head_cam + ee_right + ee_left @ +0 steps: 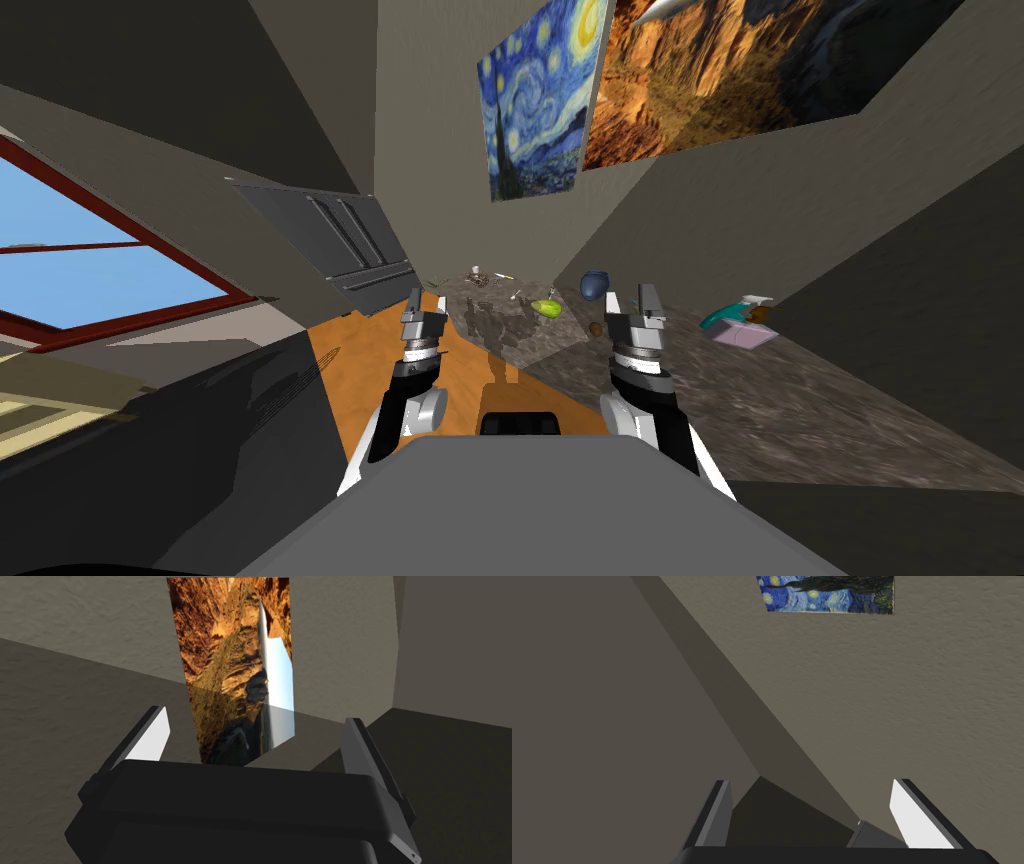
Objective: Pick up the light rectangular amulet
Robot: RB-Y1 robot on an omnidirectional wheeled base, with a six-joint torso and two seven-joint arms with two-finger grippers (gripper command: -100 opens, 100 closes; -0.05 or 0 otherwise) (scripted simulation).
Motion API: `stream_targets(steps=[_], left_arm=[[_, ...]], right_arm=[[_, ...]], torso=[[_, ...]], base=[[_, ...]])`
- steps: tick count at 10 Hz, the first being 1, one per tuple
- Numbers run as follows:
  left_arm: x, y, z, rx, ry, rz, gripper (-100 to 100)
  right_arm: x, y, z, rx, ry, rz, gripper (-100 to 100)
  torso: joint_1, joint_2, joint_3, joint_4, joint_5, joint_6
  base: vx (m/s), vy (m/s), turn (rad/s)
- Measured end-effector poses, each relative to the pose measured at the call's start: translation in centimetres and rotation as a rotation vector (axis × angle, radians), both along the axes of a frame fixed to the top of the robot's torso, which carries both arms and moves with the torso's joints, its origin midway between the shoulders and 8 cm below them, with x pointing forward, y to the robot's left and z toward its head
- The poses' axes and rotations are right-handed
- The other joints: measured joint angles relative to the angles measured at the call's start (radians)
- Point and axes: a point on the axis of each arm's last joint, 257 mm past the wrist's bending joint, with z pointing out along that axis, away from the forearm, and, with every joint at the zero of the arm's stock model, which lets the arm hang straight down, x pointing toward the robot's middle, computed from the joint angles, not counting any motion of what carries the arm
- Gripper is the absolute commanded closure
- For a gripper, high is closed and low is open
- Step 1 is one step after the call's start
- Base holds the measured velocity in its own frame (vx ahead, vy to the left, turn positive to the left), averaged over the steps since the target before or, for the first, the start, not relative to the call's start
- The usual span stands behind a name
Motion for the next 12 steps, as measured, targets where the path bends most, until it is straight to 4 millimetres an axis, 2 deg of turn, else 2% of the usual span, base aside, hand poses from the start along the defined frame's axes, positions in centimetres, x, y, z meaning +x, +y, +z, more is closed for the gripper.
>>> stream_targets(steps=[2, 4, 6, 9, 12], left_arm=[[0.0, 0.0, 0.0, 0.0, 0.0, 0.0, 0], [0.0, 0.0, 0.0, 0.0, 0.0, 0.0, 0], [0.0, 0.0, 0.0, 0.0, 0.0, 0.0, 0], [0.0, 0.0, 0.0, 0.0, 0.0, 0.0, 0], [0.0, 0.0, 0.0, 0.0, 0.0, 0.0, 0]], right_arm=[[0.8, 0.1, -1.3, -0.023, 0.05, 0.031, -100], [2.1, -0.2, -4.0, -0.028, 0.143, 0.066, -100], [3.2, -0.6, -5.5, -0.02, 0.21, 0.085, -100], [4.4, -1.8, -8.7, 0.007, 0.309, 0.102, -100], [5.6, -3.4, -12.9, 0.053, 0.43, 0.115, -100]], torso=[[0.006, 0.0, 0.0, 0.0, 0.001, 0.0], [0.012, -0.001, 0.0, 0.0, 0.003, 0.0], [0.008, -0.001, 0.0, 0.0, 0.002, 0.0], [0.008, 0.0, 0.0, 0.0, 0.002, 0.0], [0.01, -0.002, -0.001, 0.0, 0.002, 0.0]], base=[[-0.006, 0.127, -0.062], [0.015, 0.163, -0.052], [0.003, 0.093, -0.03], [0.002, 0.126, -0.045], [0.022, 0.137, -0.036]])
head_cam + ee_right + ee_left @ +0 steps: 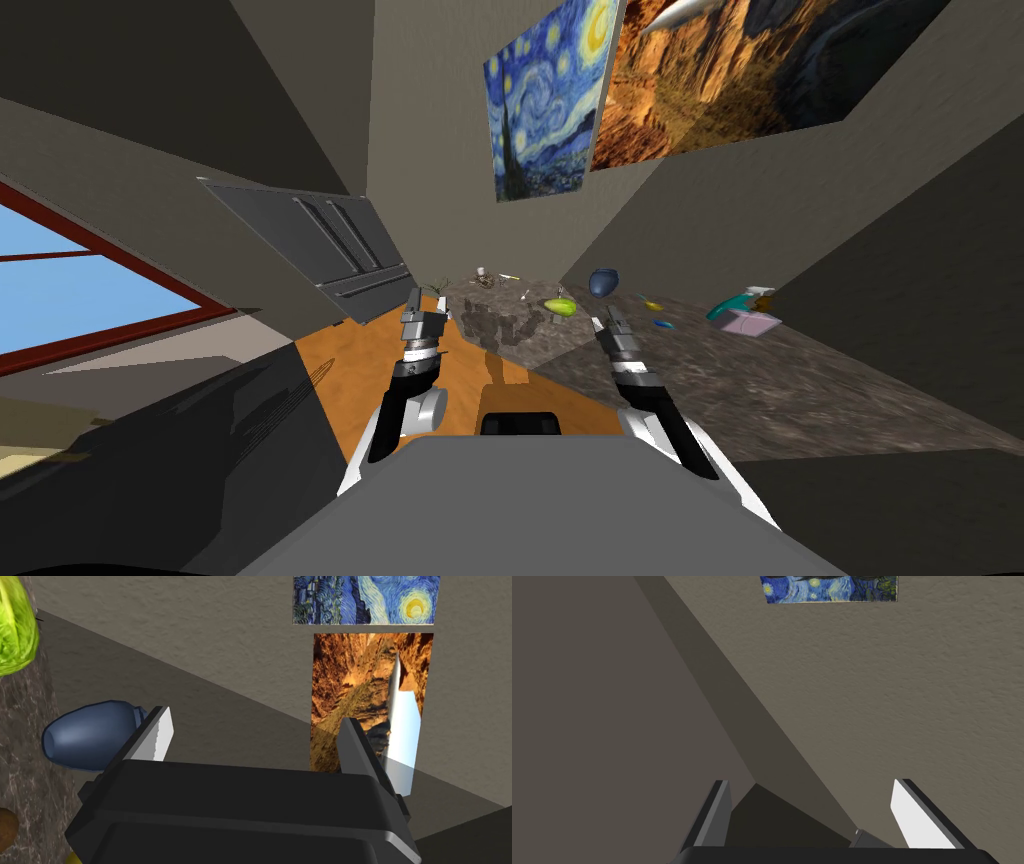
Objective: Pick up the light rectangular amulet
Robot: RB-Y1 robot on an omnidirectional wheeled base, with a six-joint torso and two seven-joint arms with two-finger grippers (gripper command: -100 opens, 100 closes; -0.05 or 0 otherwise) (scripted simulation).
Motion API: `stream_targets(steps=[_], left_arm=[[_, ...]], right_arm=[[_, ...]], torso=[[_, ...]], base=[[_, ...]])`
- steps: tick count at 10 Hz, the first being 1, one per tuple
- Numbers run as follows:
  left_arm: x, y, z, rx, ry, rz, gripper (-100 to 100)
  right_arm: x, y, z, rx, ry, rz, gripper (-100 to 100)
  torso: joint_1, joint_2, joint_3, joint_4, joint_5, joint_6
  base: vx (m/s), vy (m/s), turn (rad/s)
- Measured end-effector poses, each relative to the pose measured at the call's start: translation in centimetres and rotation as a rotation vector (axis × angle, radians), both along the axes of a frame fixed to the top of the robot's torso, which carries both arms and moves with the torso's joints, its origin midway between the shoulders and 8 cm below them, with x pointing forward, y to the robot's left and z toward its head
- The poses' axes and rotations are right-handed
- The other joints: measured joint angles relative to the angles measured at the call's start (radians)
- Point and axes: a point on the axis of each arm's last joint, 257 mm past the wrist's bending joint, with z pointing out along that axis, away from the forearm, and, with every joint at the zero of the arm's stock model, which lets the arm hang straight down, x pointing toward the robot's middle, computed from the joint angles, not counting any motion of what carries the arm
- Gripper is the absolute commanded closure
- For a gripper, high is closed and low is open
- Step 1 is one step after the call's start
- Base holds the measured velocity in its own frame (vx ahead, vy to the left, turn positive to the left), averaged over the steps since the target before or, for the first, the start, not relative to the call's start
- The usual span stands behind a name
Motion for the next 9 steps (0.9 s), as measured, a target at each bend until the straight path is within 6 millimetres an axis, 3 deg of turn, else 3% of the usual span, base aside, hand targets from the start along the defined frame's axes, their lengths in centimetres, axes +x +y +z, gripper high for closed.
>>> stream_targets(steps=[2, 4, 9], left_arm=[[0.0, 0.0, 0.0, 0.0, 0.0, 0.0, 0], [0.0, 0.0, 0.0, 0.0, 0.0, 0.0, 0], [0.0, 0.0, 0.0, 0.0, 0.0, 0.0, 0]], right_arm=[[0.9, -1.7, -2.1, 0.034, 0.077, -0.003, -100], [0.9, -3.0, -5.5, 0.079, 0.17, -0.014, -100], [1.0, -5.7, -10.3, 0.158, 0.32, -0.048, -100]], torso=[[0.0, 0.001, 0.001, 0.0, 0.0, 0.0], [0.002, 0.001, 0.001, 0.0, 0.0, 0.0], [-0.006, 0.002, 0.001, 0.0, -0.001, 0.0]], base=[[0.009, 0.145, -0.036], [0.012, 0.159, -0.045], [0.006, 0.088, -0.019]])
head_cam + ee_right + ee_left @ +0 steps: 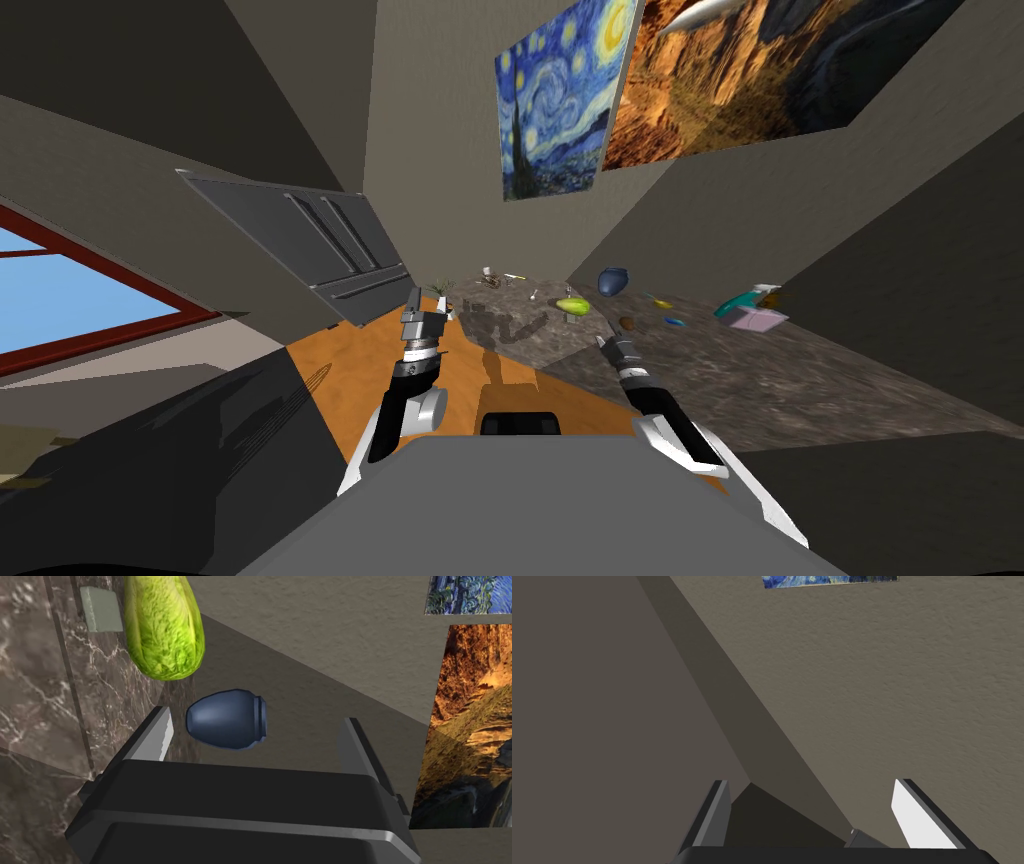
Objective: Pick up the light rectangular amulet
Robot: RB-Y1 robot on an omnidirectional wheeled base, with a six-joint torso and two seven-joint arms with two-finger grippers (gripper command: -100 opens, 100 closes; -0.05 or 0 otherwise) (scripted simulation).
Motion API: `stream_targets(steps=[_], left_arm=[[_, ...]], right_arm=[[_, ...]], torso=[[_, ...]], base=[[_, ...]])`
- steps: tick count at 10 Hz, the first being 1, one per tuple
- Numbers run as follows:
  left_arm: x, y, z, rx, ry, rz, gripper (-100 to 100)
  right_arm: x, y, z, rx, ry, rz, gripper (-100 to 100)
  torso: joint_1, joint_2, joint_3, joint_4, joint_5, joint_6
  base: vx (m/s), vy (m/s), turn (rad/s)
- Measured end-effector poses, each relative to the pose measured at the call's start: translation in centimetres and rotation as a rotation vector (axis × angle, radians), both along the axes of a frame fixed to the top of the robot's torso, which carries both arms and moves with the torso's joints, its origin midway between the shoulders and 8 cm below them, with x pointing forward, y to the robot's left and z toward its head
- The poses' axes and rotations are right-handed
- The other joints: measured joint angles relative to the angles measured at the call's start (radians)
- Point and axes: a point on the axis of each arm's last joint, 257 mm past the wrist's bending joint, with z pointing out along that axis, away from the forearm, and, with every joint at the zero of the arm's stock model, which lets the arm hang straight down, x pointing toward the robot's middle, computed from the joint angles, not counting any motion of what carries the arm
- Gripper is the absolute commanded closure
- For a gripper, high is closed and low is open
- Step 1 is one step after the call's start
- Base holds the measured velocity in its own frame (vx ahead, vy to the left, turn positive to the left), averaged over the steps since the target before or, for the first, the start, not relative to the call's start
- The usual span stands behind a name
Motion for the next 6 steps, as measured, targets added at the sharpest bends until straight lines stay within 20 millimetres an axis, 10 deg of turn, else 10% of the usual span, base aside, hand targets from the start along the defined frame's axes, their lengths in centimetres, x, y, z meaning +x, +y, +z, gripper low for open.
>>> stream_targets(steps=[6], left_arm=[[0.0, 0.0, 0.0, 0.0, 0.0, 0.0, 0]], right_arm=[[-2.0, -6.2, -8.4, 0.163, 0.251, -0.11, -100]], torso=[[0.005, -0.003, -0.002, -0.001, 0.001, 0.0]], base=[[0.025, 0.136, -0.023]])
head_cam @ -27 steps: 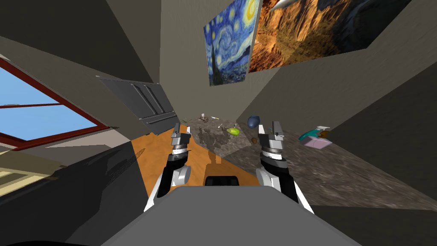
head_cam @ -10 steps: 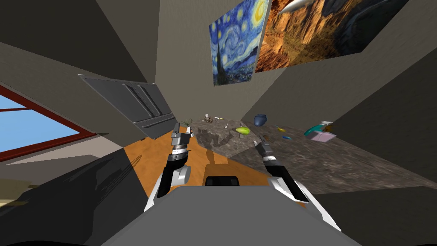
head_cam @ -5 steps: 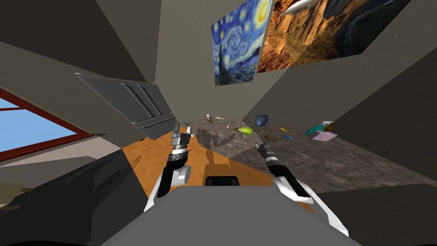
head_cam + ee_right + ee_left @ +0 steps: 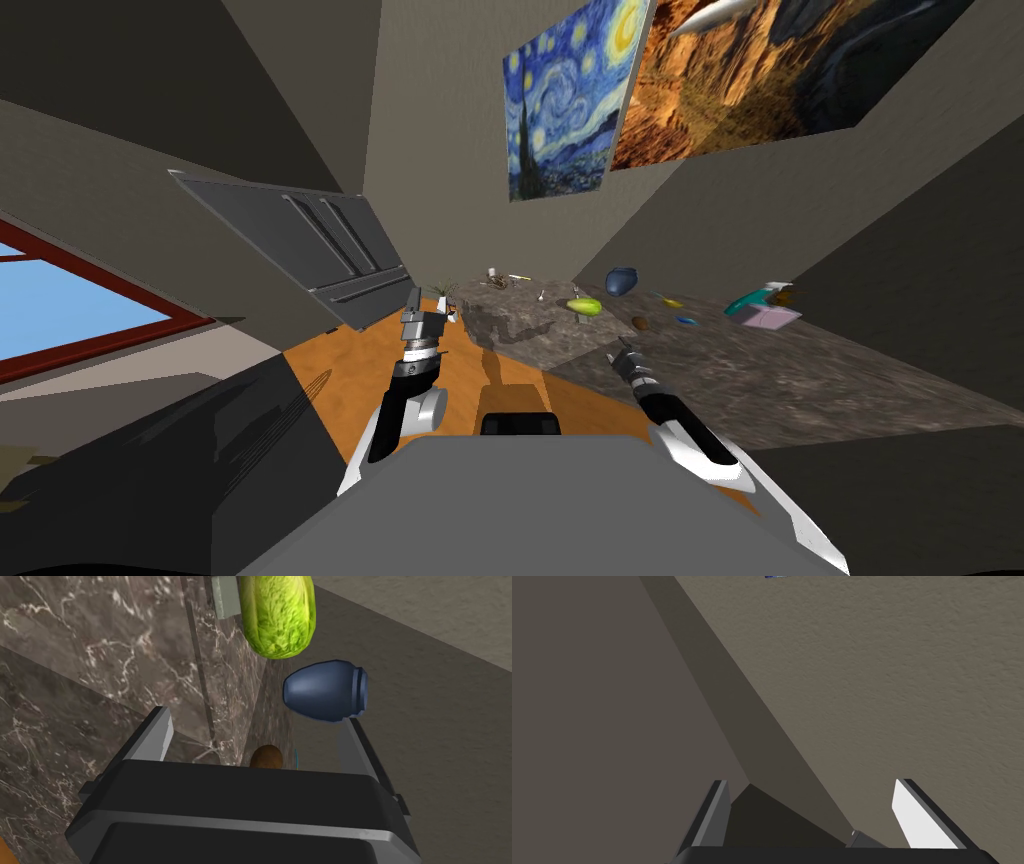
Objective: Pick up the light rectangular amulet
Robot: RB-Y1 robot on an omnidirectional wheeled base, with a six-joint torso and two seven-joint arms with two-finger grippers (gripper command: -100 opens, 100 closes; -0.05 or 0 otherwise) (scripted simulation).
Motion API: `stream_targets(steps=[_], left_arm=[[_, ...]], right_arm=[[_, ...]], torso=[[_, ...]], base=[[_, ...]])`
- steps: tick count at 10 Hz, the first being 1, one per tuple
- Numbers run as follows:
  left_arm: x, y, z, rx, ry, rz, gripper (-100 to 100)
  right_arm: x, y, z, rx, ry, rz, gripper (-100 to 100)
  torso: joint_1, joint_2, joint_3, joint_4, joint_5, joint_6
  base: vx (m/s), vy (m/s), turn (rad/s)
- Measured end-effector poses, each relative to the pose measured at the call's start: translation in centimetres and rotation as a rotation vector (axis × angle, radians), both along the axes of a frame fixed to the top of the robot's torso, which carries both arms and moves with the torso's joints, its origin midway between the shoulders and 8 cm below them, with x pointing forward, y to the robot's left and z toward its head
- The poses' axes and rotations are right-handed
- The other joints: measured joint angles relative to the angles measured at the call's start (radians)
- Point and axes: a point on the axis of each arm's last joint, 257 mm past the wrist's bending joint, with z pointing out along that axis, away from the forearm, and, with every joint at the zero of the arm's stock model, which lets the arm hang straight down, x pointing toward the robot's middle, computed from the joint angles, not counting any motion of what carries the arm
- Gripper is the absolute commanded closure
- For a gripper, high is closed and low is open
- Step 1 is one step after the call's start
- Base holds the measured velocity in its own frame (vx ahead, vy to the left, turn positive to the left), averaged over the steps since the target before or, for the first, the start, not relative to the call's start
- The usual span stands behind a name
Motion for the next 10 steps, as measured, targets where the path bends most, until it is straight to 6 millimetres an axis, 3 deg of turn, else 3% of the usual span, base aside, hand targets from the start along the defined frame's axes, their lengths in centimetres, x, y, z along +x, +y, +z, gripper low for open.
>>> stream_targets(steps=[2, 4, 6, 9, 10], left_arm=[[0.0, 0.0, 0.0, 0.0, 0.0, 0.0, 0], [0.0, 0.0, 0.0, 0.0, 0.0, 0.0, 0], [0.0, 0.0, 0.0, 0.0, 0.0, 0.0, 0], [0.0, 0.0, 0.0, 0.0, 0.0, 0.0, 0], [0.0, 0.0, 0.0, 0.0, 0.0, 0.0, 0]], right_arm=[[-0.5, -1.4, -2.1, 0.043, 0.061, -0.037, -100], [-2.4, -3.9, -4.8, 0.1, 0.142, -0.095, -100], [-3.5, -4.9, -6.3, 0.144, 0.193, -0.133, -100], [-5.9, -8.8, -9.4, 0.235, 0.291, -0.236, -100], [-6.9, -9.1, -10.4, 0.264, 0.315, -0.266, -100]], torso=[[-0.004, 0.002, 0.001, 0.0, -0.001, 0.0], [0.001, 0.002, 0.001, 0.0, 0.0, 0.0], [-0.005, 0.002, 0.001, 0.0, -0.001, 0.0], [-0.002, -0.002, -0.001, 0.0, -0.001, 0.0], [-0.002, -0.001, -0.001, 0.0, -0.001, 0.0]], base=[[0.019, 0.096, -0.007], [0.018, 0.157, -0.011], [0.026, 0.074, 0.007], [0.062, 0.112, 0.005], [0.013, 0.047, -0.003]])
